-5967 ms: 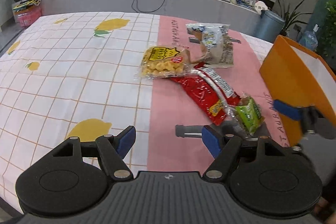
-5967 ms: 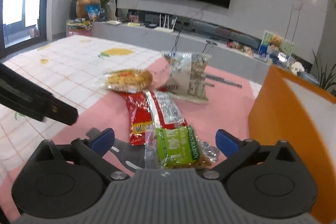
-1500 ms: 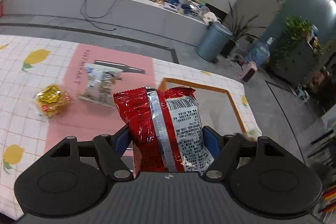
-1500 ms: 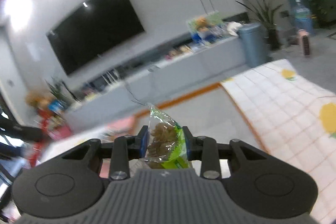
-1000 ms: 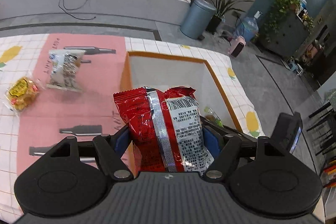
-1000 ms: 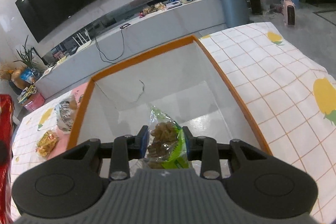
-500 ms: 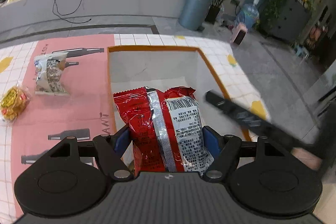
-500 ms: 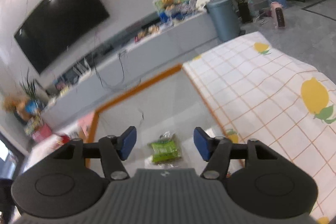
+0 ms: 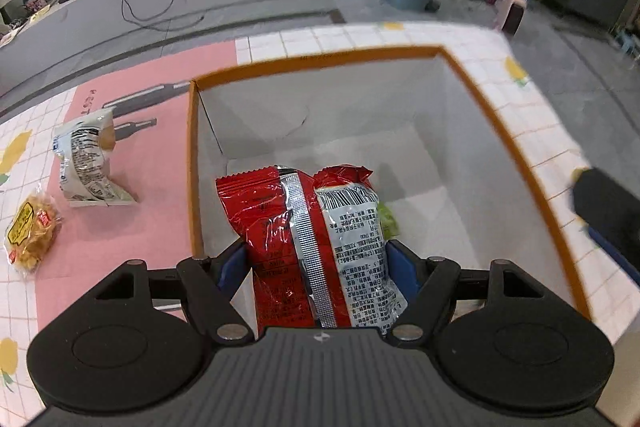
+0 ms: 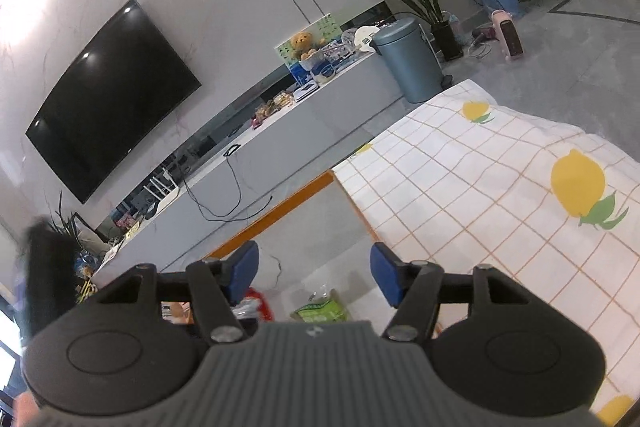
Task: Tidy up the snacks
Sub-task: 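Release the raisin packet with the right gripper while the left gripper lowers the red bag into the box, then withdraw both grippers to the table and grasp the white-and-blue printed bag with the right gripper, then grasp the yellow puffed-snack packet with the left gripper, then carry the yellow packet into the box while the right gripper drops the printed bag inside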
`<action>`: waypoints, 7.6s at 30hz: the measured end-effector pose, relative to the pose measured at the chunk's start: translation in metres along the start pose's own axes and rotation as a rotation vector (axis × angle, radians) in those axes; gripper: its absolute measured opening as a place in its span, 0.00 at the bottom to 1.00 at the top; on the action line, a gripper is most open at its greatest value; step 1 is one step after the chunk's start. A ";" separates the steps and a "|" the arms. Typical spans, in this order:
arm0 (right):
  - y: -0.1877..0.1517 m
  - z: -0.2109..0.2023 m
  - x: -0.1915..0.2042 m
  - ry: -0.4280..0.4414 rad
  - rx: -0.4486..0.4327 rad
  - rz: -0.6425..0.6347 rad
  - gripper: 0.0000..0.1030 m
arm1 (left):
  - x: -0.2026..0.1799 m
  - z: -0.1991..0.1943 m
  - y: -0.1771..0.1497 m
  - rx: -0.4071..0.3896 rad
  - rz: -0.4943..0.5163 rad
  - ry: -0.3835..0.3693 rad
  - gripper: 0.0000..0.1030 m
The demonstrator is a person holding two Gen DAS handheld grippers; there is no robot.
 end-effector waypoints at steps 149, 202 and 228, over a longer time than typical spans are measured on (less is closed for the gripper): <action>-0.237 0.065 0.159 0.141 0.157 -0.633 0.56 | 0.276 -0.039 -0.153 -0.342 -0.069 0.162 0.95; -0.222 0.033 0.176 0.231 0.041 -0.614 0.57 | 0.290 -0.044 -0.141 -0.390 -0.253 -0.066 0.80; -0.047 0.049 0.055 -0.128 0.064 -0.383 0.57 | 0.170 -0.099 -0.108 -0.537 -0.119 -0.359 0.80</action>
Point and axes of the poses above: each gripper's, at about its wrist camera, not at the fingertips, and z roughly the way its jaws point, x to its left, y to its top, the point moved 6 cm from there along z, roughly the way its jaws point, and after that the axes turned 13 degrees about z, right-handed, at the moved point
